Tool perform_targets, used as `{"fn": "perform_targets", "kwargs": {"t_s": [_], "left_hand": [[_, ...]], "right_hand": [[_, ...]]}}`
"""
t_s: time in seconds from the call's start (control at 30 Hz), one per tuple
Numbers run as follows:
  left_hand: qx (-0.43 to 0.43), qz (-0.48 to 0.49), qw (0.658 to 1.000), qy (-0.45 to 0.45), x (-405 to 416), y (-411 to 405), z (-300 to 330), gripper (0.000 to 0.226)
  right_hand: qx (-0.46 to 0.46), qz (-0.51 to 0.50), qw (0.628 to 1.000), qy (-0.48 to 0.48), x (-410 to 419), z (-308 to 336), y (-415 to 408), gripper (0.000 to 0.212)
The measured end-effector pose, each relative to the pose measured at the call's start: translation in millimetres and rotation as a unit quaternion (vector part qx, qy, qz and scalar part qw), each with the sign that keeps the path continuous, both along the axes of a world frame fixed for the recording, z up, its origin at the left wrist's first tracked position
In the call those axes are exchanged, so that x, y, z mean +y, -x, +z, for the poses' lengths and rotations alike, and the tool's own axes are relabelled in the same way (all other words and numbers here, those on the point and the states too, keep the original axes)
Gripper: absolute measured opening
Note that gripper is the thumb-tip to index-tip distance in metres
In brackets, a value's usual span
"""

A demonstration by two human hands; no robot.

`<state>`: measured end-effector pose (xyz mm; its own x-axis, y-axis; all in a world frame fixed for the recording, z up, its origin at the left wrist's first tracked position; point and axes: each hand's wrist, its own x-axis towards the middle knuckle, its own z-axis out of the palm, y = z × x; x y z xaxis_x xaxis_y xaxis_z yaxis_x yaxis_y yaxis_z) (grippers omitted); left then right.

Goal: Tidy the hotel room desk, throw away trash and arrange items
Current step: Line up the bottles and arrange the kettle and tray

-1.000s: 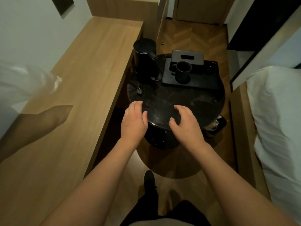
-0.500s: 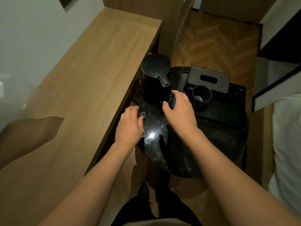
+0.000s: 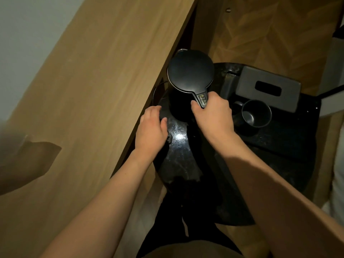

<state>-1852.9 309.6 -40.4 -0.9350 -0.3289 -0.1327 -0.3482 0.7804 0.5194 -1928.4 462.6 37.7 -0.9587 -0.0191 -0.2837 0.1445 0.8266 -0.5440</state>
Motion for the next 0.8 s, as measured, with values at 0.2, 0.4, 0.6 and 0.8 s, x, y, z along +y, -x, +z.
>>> {"fn": "perform_targets", "kwargs": {"t_s": [0.2, 0.4, 0.6, 0.8], "left_hand": [[-0.029, -0.019, 0.999, 0.009, -15, 29, 2, 0.048], [-0.105, -0.061, 0.992, 0.028, -33, 73, 4, 0.076], [-0.141, -0.172, 0.974, 0.051, -26, 127, -3, 0.114], [-0.207, -0.268, 0.938, 0.077, -12, 169, -24, 0.14]], "right_hand": [[0.022, -0.032, 0.996, 0.081, 13, 15, 17, 0.025], [0.087, -0.057, 0.989, 0.103, 31, 42, 38, 0.015], [0.131, -0.126, 0.977, 0.112, 45, 46, 51, 0.015], [0.155, -0.16, 0.968, 0.118, 50, 40, 65, 0.015]]}}
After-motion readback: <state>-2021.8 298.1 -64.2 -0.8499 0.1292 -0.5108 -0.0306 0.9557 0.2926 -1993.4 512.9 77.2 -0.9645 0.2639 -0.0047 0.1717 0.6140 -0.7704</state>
